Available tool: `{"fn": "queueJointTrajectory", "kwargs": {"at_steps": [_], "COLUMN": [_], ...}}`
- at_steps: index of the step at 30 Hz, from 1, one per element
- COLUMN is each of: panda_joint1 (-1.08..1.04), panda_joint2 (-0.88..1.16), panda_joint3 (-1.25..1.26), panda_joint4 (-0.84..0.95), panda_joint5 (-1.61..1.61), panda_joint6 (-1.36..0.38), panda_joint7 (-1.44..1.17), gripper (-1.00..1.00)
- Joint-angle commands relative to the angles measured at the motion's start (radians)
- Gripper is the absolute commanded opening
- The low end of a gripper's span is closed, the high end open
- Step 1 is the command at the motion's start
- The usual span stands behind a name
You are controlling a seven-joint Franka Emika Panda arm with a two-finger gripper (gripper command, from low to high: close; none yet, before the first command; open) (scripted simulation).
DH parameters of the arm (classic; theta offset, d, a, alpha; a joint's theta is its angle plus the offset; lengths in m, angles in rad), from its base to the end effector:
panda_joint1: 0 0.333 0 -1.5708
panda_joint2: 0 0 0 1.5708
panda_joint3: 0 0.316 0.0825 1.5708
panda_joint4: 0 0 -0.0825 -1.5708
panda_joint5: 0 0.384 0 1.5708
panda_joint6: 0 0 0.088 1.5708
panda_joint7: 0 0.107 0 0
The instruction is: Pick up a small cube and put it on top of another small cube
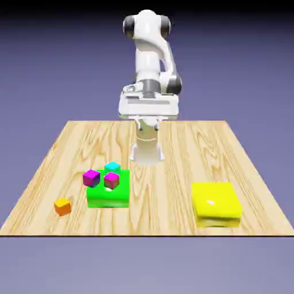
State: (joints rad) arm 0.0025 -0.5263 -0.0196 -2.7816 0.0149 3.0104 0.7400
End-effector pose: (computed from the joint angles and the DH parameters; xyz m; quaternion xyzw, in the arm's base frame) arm 0.3996 -0.0080 0.4511 -0.8611 0.3501 -0.3417 0.1385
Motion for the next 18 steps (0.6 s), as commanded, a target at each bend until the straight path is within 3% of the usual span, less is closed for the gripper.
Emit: {"fn": "queueJointTrajectory", "kwargs": {"at_steps": [1, 18], "panda_joint1": [-0.008, -0.142], "panda_joint2": [0.036, 0.652], "panda_joint3": [-0.016, -0.293], "panda_joint4": [0.024, 0.424], "panda_joint5": [0.012, 0.223], "panda_joint6": [-0.022, -0.397], "panda_joint7": [-0.001, -0.016], "gripper": [0.0, 0.0]}}
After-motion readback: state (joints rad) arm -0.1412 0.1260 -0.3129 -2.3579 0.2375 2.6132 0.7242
